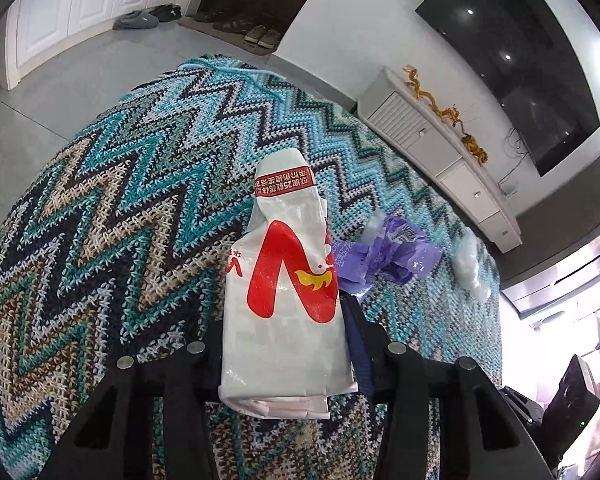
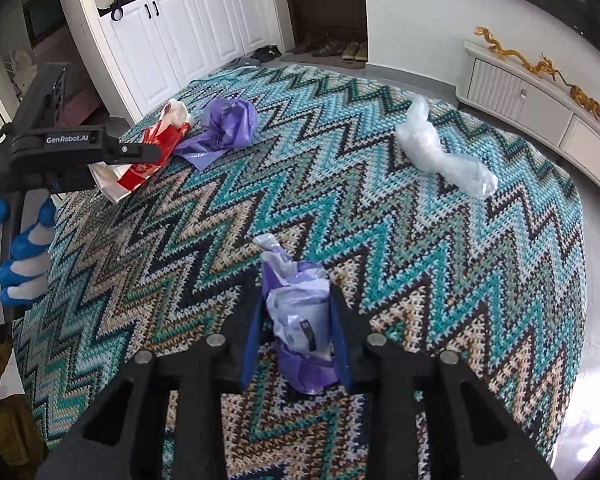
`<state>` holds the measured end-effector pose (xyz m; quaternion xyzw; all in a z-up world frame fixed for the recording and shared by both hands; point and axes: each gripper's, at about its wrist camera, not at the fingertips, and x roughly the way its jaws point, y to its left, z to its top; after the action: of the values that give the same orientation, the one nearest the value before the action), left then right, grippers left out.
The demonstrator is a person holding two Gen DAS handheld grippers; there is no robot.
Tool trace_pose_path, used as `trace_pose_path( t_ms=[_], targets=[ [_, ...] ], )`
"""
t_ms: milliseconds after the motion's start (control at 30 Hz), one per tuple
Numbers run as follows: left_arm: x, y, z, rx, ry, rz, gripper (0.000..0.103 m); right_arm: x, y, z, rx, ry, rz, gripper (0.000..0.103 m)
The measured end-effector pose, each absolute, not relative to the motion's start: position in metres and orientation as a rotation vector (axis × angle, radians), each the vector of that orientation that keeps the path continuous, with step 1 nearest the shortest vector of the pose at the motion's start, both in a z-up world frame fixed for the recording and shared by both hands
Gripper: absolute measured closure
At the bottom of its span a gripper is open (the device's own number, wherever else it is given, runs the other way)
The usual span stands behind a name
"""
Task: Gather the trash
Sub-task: 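Grasp the red-and-white paper cup with the left tool while the right tool grasps a purple glove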
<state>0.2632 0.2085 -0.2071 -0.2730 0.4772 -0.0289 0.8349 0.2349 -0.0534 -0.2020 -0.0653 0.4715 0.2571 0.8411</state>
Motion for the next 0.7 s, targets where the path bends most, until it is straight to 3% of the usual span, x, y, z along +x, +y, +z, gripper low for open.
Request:
trace_pose_path(
  t_ms=[367,700],
  targets=[
    [0.223,0.228,-0.181,-0.599,0.939,-0.146,0.06,0.203,-0.05,-0.159,-0.135,0.913,0.512,0.074],
    [0.189,0.207,-0.118,-0.501,0.838,-0.237,0.06,0.17,-0.086,-0.095,-0.102,0.773,0.432,0.074]
  ],
)
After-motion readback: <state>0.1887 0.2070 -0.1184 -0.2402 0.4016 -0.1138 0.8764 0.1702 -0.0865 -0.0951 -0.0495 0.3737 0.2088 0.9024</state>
